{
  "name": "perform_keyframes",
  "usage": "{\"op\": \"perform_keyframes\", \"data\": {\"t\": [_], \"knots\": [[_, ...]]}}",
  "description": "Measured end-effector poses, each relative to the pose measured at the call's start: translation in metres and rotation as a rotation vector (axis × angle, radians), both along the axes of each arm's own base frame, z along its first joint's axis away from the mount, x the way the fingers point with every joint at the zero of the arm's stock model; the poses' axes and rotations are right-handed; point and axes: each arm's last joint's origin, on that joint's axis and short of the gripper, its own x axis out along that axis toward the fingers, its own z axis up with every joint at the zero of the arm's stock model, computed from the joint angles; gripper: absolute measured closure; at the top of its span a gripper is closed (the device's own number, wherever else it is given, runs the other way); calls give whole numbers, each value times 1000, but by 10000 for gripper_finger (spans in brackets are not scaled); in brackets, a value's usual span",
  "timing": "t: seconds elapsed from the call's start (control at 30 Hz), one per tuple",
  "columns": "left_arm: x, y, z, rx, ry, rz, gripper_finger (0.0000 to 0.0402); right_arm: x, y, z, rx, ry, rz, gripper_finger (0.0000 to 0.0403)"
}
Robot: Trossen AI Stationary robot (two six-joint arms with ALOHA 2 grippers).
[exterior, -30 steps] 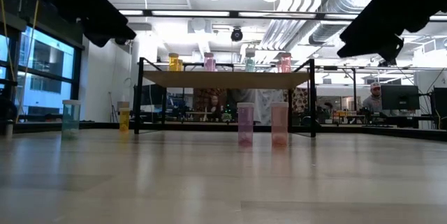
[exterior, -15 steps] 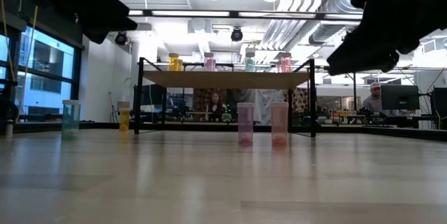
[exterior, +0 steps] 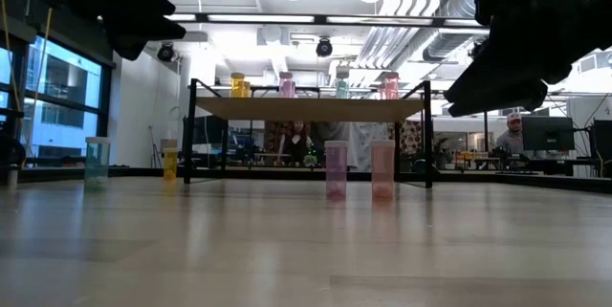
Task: Pick and place medicine bottles onto shelf by color
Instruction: Put the red pill bottle on the shelf aligned with the other red pill bottles
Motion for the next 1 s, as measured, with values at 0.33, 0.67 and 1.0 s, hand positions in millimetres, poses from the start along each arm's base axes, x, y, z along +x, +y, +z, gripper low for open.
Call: {"op": "perform_keyframes", "data": {"t": [0.33,0.67,1.0], "knots": [[-10,0,11,-6,-60,1,229,0,0,0,-40,14,30,224],[-13,1,9,7,-33,2,229,0,1,0,-32,25,53,186],[-13,1,9,6,-36,2,229,1,1,-1,-81,32,63,171]]}}
